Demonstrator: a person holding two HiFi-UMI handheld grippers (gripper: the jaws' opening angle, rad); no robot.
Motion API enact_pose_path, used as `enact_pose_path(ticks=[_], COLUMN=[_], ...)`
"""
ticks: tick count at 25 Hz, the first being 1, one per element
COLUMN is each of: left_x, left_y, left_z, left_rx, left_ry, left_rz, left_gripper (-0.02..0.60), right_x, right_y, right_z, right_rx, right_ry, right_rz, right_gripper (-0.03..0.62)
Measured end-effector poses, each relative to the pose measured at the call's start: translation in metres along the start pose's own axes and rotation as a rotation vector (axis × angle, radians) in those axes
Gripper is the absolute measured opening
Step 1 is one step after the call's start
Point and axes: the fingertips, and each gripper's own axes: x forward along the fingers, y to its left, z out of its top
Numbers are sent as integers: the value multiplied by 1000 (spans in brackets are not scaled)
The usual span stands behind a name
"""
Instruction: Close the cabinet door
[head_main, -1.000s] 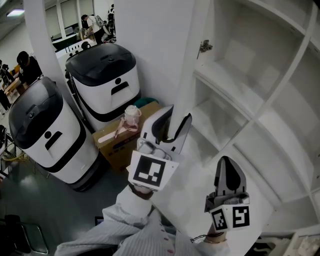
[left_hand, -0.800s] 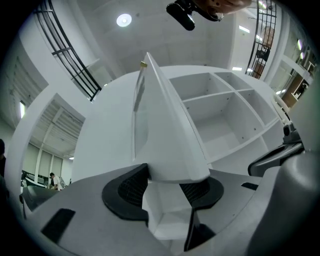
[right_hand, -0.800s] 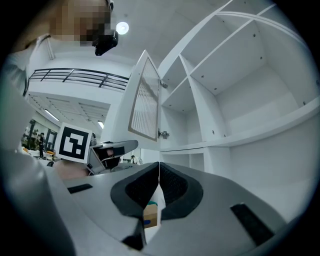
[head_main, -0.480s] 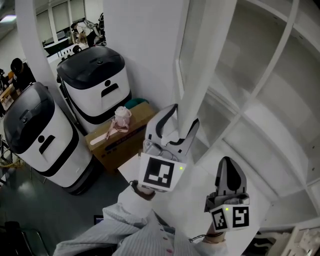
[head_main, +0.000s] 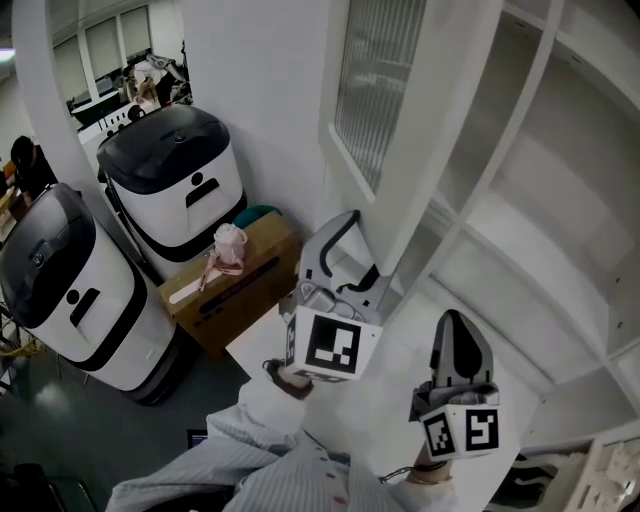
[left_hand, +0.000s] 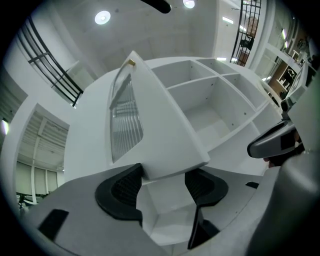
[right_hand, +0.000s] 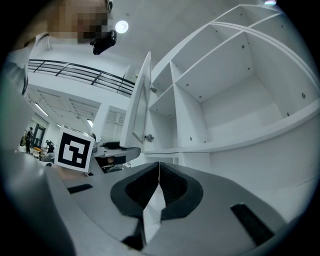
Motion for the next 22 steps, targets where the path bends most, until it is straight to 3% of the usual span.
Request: enact_pose_path(ticks=[15,22], left_x=[22,35], left_y=[-18,-24], left_z=[-1,1], left_rx=[56,61], left_ry=[-5,-14], left_rz=[-108,-120], left_gripper=[278,277], right_x=[-1,1], right_y=[-18,-31], right_z=[-6,-12], right_rx=[11,15], right_ry=[-9,2], right_rz=[-66,-86], right_gripper=[14,14])
